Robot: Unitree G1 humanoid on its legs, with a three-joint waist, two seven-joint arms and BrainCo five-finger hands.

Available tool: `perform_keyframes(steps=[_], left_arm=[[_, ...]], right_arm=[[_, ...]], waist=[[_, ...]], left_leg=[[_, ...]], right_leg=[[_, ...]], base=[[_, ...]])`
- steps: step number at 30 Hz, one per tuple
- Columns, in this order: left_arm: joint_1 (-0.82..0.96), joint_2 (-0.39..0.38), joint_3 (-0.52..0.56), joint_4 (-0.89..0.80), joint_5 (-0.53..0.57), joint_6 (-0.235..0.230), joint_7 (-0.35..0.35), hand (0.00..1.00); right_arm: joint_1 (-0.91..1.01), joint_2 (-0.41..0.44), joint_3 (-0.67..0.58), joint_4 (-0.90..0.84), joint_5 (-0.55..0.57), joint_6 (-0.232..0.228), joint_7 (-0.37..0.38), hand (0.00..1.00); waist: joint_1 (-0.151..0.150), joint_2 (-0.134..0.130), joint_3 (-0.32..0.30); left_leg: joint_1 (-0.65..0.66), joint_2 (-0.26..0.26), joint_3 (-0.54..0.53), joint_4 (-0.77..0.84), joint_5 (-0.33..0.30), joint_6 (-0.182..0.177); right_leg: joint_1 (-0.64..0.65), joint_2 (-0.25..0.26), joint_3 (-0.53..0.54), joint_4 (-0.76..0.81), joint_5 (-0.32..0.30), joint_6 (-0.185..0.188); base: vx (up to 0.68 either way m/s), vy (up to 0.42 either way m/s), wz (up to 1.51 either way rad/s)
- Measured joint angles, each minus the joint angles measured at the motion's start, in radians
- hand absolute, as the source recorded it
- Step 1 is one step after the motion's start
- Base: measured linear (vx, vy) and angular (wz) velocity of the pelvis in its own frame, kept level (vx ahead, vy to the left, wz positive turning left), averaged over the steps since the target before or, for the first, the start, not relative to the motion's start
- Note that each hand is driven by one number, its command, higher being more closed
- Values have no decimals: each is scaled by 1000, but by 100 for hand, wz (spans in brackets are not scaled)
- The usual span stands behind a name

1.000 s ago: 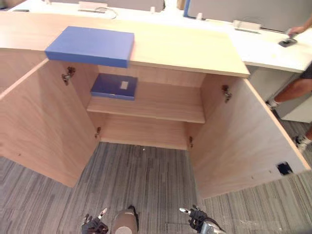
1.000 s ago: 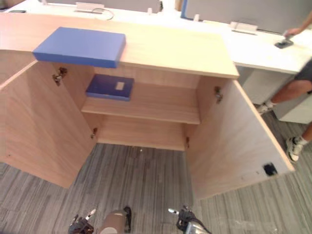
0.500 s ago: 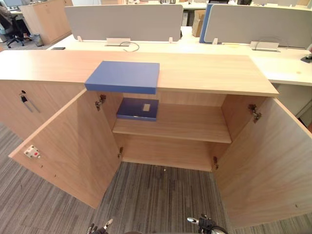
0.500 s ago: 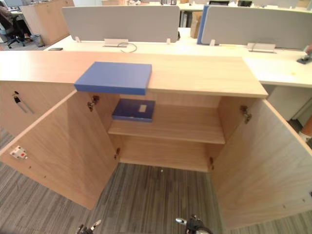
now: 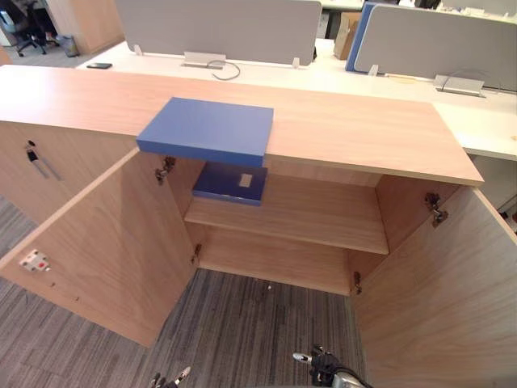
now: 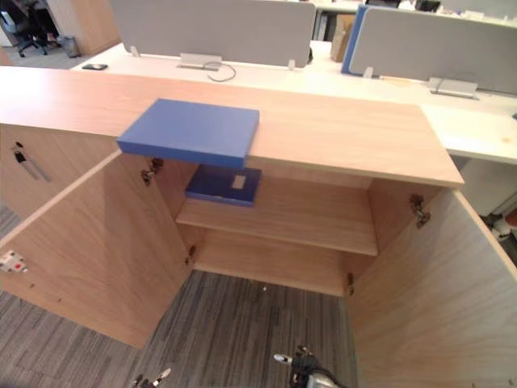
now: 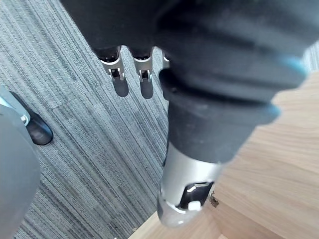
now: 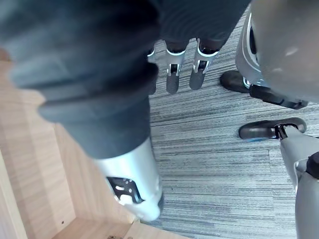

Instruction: Walk over to the cabinet, pick up the folder, carry it to the office cabinet, place the folder inside the office cabinet, then close the office cabinet door

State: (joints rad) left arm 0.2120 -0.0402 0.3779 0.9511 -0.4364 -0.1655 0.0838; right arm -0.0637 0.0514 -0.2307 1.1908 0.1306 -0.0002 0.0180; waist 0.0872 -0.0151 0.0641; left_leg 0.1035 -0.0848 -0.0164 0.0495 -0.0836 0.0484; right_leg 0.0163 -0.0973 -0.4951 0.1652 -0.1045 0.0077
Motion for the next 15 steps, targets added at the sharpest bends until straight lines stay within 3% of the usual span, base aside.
perform_keyframes(steps=[3,7,8,9,10,11,12,13,15], left_arm=[[-1,3,-1,2,9,1,-4,0],[-4,22,-38,1,-56,10,-49,0],[-4,32,-50,1,-76,14,-59,0],[1,39,-64,-1,-125,22,-83,0],[2,40,-65,-2,-134,24,-86,0],[9,39,-72,-26,-179,31,-95,0],[16,33,-80,-54,-215,35,-102,0],[26,25,-80,-92,-256,43,-107,0],[46,26,-82,-263,-331,49,-110,0]], right_arm=[[2,4,-55,1,4,0,-1,0],[-8,-4,-61,21,5,-1,0,0],[-9,-8,-60,25,5,-1,0,0],[-10,-10,-59,27,5,-1,0,0],[-10,-11,-58,29,5,-1,0,0],[-12,-17,-47,33,6,-1,1,0],[-13,-23,-35,34,6,-1,2,0],[-11,-34,-10,35,6,-1,2,0],[-5,-32,24,35,5,1,10,0]], waist=[[-2,-3,2],[9,-9,14],[12,-11,22],[13,-10,25],[13,-10,25],[13,-10,26],[14,-2,27],[19,8,30],[30,-32,29]], left_leg=[[-3,14,-9,46,-34,-30],[-123,20,35,323,-117,-90],[-150,30,73,401,-146,-79],[-181,85,142,489,-193,-58],[-187,96,146,496,-200,-59],[-211,140,145,483,-200,-62],[-223,177,140,436,-163,-72],[-221,184,111,404,-155,-77],[-224,150,123,333,-135,-54]], right_leg=[[51,29,-15,-60,11,-8],[91,29,-19,-94,12,-10],[108,26,-17,-98,12,-10],[133,27,-14,-100,9,-13],[137,26,-13,-101,9,-13],[140,26,-4,-98,7,-10],[135,33,5,-88,1,0],[128,33,17,-74,-4,8],[79,5,33,-63,-5,9]], base=[[71,-95,10],[17,-10,2],[33,51,-9],[41,40,-7],[37,35,-12],[17,57,-18],[17,129,-24],[29,224,-18],[50,230,-7]])
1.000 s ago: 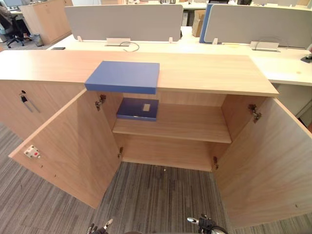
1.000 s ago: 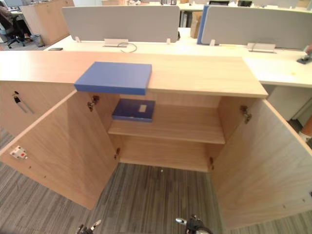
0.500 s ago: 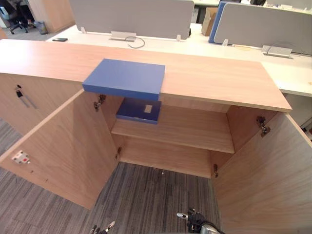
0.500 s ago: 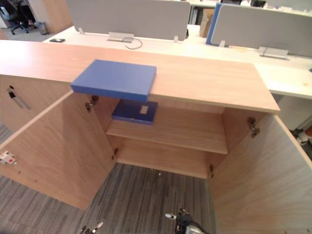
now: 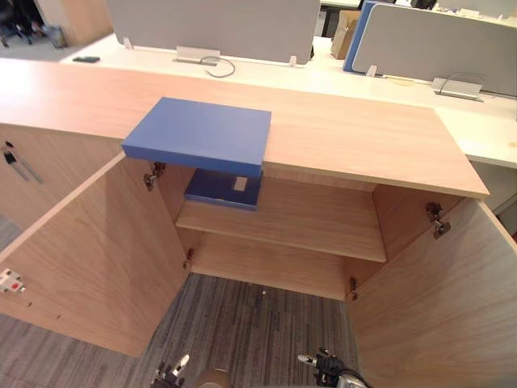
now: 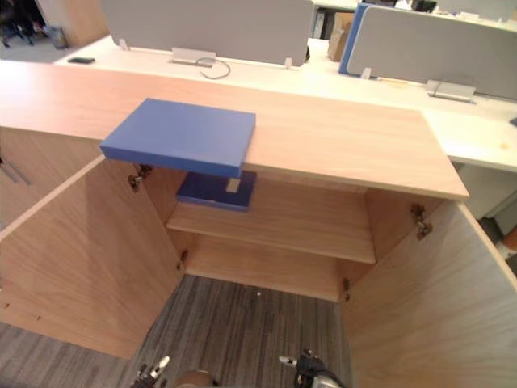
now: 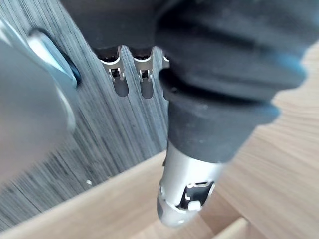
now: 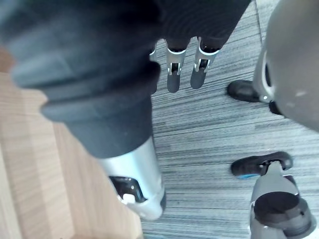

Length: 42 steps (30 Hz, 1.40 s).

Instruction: Walk over to the cabinet, pick up the folder, carry it to the office cabinet, place the folder inside the office cabinet, then close the office cabinet door

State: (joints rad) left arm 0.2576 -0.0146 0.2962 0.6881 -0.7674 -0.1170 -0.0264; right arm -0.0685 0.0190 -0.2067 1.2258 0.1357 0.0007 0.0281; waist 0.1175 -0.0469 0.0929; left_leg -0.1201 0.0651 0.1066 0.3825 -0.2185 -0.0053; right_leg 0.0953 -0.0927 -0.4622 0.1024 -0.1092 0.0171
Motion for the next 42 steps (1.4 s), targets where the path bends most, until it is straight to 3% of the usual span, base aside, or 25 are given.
perform_keyframes(steps=[4,8,12,13,18,22,23,24,26,27,30,31,35,42], left_arm=[[34,6,-38,-346,-9,-3,23,0],[47,-2,-82,-703,69,-11,43,0],[55,-33,-106,-851,186,-11,66,0],[50,-33,-135,-917,270,-9,87,0],[30,-37,-147,-1114,452,-10,162,0],[15,-35,-93,-1265,770,-29,282,0],[8,-35,-86,-1277,821,-29,298,0],[-19,-30,-71,-1293,944,-29,346,0],[-44,-31,-68,-1295,998,-28,369,0],[-92,-21,-76,-1295,1112,-18,408,0],[-160,12,-94,-1293,1207,-2,435,0],[-211,50,-111,-1275,1293,16,455,0],[-325,109,-143,-1175,1441,64,472,0],[-459,202,-197,-955,1563,133,468,0]], right_arm=[[4,-8,39,-1,-21,3,6,0],[7,-12,87,-6,-56,11,12,0],[26,-12,120,-17,-78,13,14,0],[32,-10,121,-17,-78,15,17,0],[51,-4,120,-28,-78,14,20,0],[74,11,121,-55,-79,14,21,0],[73,14,121,-55,-79,14,21,0],[72,25,121,-55,-81,14,21,0],[71,31,121,-55,-84,14,21,0],[70,38,128,-55,-106,14,21,0],[71,41,143,-55,-120,14,21,0],[71,40,153,-55,-124,14,21,0],[72,41,160,-54,-157,13,21,0],[80,38,165,-53,-159,5,28,0]], waist=[[11,9,7],[15,28,3],[21,35,-16],[26,35,-29],[38,33,-41],[41,30,-72],[42,29,-73],[43,26,-76],[42,27,-78],[40,25,-81],[37,22,-86],[35,22,-91],[17,19,-112],[-14,17,-137]], left_leg=[[30,-49,-11,-39,27,13],[72,-85,-32,-132,73,26],[97,-94,-34,-198,107,20],[107,-93,-41,-227,123,17],[130,-92,-67,-262,141,13],[138,-98,-71,-279,145,19],[138,-99,-71,-280,146,20],[139,-100,-70,-286,149,24],[140,-102,-66,-292,153,26],[139,-101,-59,-298,156,26],[140,-98,-43,-308,159,24],[139,-94,-28,-310,160,23],[138,-84,-3,-312,161,22],[141,-66,19,-325,166,14]], right_leg=[[22,-35,-6,-20,15,22],[31,-63,-27,-37,25,34],[33,-68,-30,-48,31,40],[38,-64,-36,-54,32,40],[64,-54,-62,-70,34,39],[69,-55,-66,-82,39,40],[69,-55,-66,-84,40,39],[67,-55,-64,-92,46,41],[65,-55,-59,-98,51,41],[59,-53,-49,-107,58,41],[56,-46,-35,-130,72,40],[47,-42,-17,-136,78,41],[42,-29,23,-160,95,33],[23,-14,59,-158,100,24]], base=[[30,112,10],[-6,39,16],[7,-37,2],[-1,-73,11],[-22,-56,13],[-24,0,3],[-57,26,-1],[-63,21,-3],[-74,27,-8],[-56,21,-13],[-38,7,-20],[-21,-2,-29],[-4,-16,-33],[-35,-13,-16]])
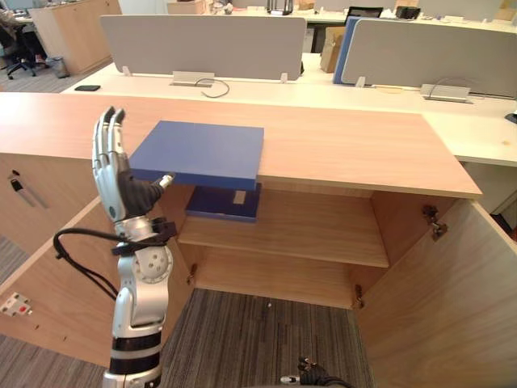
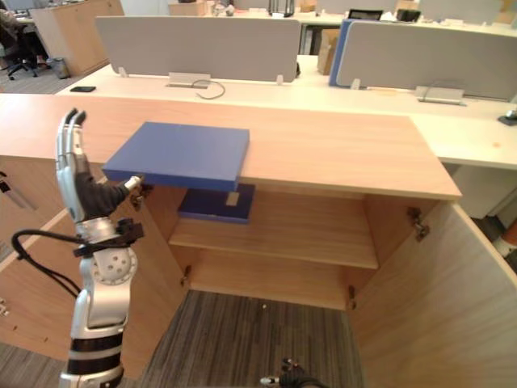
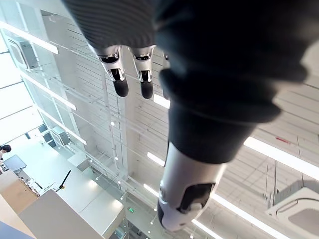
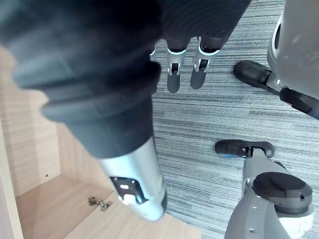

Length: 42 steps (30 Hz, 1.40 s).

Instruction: Walk over to the cabinet, pick up the folder, carry it to the office cabinet, place the folder inside the office cabinet, then close the office cabinet door

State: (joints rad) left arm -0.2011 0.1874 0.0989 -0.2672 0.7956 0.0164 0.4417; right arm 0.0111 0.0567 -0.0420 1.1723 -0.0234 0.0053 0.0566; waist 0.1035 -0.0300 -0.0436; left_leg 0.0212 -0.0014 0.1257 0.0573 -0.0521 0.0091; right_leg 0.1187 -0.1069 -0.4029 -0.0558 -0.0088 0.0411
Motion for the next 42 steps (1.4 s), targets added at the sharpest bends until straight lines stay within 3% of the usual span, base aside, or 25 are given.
perform_keyframes(steps=[12,42], left_arm=[[-57,204,0,324,112,35,-38,0],[-191,376,-49,677,135,21,-79,0]], right_arm=[[4,-13,-54,-9,1,-7,12,0],[21,-84,-127,-23,2,-11,15,0]], waist=[[-33,-1,-27],[-91,1,0]], left_leg=[[40,6,75,-74,31,-3],[50,-18,106,-105,42,9]], right_leg=[[-30,24,81,-28,42,-16],[-56,9,125,-34,66,-3]], base=[[-57,8,-20],[-23,-4,-4]])
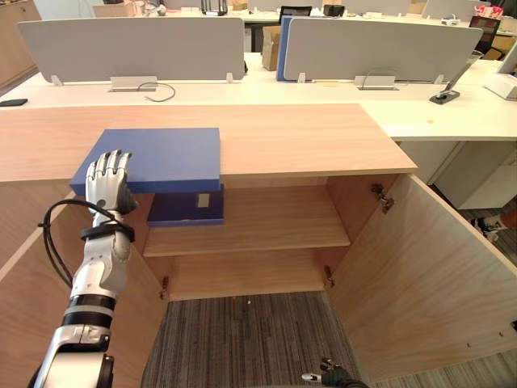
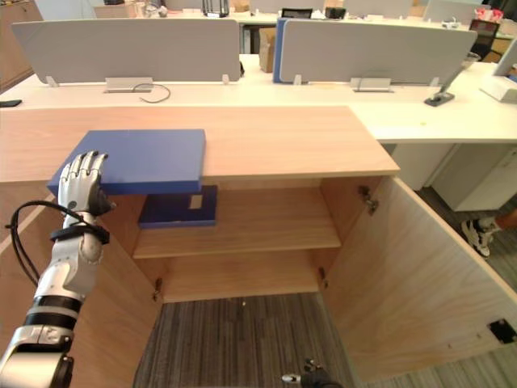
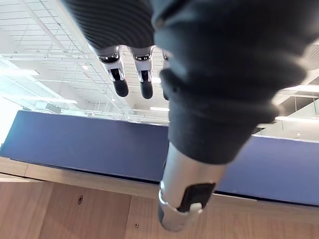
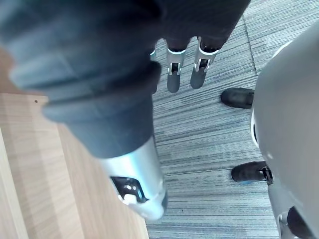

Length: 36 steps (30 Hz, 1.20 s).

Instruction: Walk over to the cabinet, pick up the folder, carry it to the office cabinet, place the folder inside the office cabinet, then close the office cabinet door

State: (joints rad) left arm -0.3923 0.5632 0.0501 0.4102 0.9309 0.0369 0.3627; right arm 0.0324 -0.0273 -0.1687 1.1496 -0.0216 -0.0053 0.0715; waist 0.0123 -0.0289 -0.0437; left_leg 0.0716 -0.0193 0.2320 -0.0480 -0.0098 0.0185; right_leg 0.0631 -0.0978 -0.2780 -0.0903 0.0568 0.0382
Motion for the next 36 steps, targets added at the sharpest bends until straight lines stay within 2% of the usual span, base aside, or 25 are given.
perform_keyframes(steps=[8,9,21,30,33,35,36], left_arm=[[-84,33,-48,115,53,1,0,0],[-92,33,-53,132,58,1,0,100],[-229,40,-82,332,81,6,25,100],[-256,38,-85,344,74,18,36,100],[-212,-5,-35,157,30,53,49,100],[-113,-128,47,-185,-5,91,58,100],[-83,-174,63,-277,-20,94,67,100]], right_arm=[[13,-5,-5,1,0,-7,0,0],[13,-5,-5,1,0,-8,0,0],[15,-6,-5,2,1,-21,0,0],[14,-6,-6,2,1,-28,0,0],[10,-7,-5,2,1,-27,-1,0],[7,-7,-4,10,1,-26,-6,0],[3,-7,-5,18,1,-24,-10,0]], waist=[[-21,1,7],[-21,1,7],[-33,2,14],[-42,2,16],[-39,3,21],[-27,3,20],[-24,3,20]], left_leg=[[0,-2,16,0,0,0],[0,-2,19,0,0,0],[3,-2,34,1,0,0],[5,-2,37,0,0,0],[-3,-5,35,-3,0,0],[-24,-10,26,-2,0,1],[-32,-10,20,-1,1,2]], right_leg=[[-8,-1,19,0,8,1],[-10,-1,22,0,9,1],[-13,-1,38,0,15,1],[-13,-3,41,0,17,1],[-22,-5,40,0,16,1],[-40,-11,39,1,16,2],[-44,-13,37,1,16,2]], base=[[-36,-14,-7],[-42,-16,-11],[-34,-18,-4],[-19,-13,0],[-11,-7,0],[7,0,2],[44,-6,10]])
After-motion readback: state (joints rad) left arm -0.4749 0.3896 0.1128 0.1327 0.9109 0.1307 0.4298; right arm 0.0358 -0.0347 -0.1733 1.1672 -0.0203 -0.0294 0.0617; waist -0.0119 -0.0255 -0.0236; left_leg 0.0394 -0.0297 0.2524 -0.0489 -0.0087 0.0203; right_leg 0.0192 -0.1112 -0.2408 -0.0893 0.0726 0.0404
